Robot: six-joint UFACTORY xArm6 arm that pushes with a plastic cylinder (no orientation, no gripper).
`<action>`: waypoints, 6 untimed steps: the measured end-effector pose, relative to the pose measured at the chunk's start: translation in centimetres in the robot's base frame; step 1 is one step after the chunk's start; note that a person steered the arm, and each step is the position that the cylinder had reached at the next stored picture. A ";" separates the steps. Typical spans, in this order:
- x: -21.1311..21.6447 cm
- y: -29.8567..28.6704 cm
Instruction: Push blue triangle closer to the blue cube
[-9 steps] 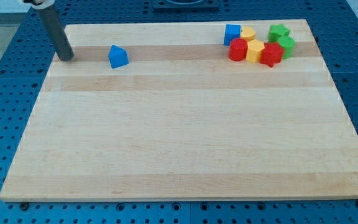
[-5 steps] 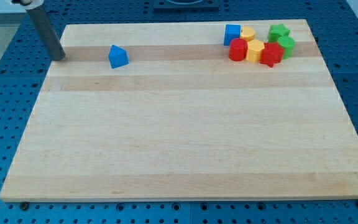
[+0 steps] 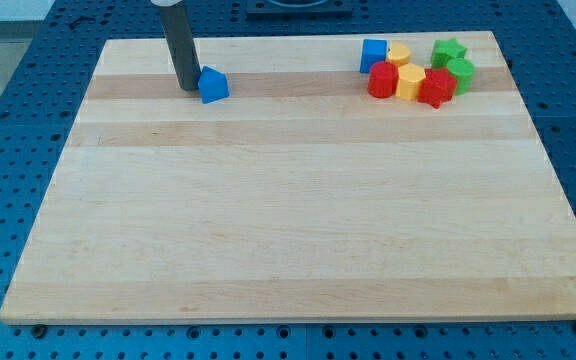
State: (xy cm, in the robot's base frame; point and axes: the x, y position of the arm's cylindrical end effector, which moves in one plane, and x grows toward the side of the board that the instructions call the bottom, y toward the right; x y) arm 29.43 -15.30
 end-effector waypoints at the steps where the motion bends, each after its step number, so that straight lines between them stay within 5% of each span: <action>1: 0.2 0.5; 6: 1.5 2.9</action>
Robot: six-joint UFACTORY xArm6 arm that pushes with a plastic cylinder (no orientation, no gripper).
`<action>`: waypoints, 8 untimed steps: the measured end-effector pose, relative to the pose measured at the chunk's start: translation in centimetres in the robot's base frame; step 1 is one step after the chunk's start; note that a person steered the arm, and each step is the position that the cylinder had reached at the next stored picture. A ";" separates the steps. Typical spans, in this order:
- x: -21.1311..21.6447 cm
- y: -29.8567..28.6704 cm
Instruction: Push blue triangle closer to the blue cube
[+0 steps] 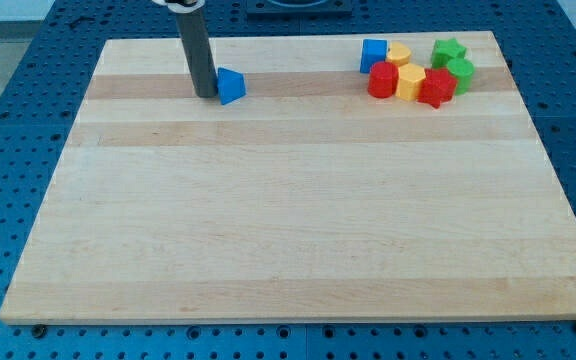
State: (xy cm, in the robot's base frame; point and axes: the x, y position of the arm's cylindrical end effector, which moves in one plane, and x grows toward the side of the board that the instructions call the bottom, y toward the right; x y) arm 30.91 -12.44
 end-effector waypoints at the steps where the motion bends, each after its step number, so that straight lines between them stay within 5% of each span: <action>1: -0.1 2.4; 4: -2.3 12.1; 8: -5.0 15.9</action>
